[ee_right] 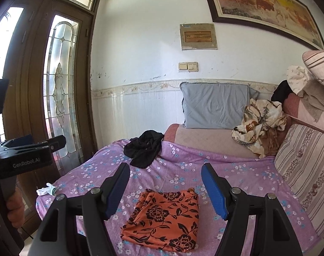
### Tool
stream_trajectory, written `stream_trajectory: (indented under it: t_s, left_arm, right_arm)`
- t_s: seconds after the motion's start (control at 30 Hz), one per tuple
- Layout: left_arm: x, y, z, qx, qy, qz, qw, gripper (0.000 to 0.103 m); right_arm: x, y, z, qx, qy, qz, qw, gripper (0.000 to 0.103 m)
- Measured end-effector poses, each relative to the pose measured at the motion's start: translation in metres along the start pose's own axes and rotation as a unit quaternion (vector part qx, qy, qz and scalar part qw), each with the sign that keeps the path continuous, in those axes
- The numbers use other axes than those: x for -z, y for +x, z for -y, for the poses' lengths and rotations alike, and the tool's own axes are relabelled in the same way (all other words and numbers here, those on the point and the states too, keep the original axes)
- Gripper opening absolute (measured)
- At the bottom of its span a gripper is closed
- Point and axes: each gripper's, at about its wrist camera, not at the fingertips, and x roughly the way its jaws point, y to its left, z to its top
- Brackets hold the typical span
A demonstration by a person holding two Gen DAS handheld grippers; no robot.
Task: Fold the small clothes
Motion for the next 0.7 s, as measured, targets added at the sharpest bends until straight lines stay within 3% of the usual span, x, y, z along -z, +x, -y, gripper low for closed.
stream_trajectory:
  t_s: [0.7]
  left_arm:
    - [0.009, 0.018, -0.012, 0.02, -0.012, -0.028, 0.9994, 0.103]
  right_arm:
    - [0.013, 0.025, -0.01, 0.004, -0.015, -0.033, 0.999, 0.073]
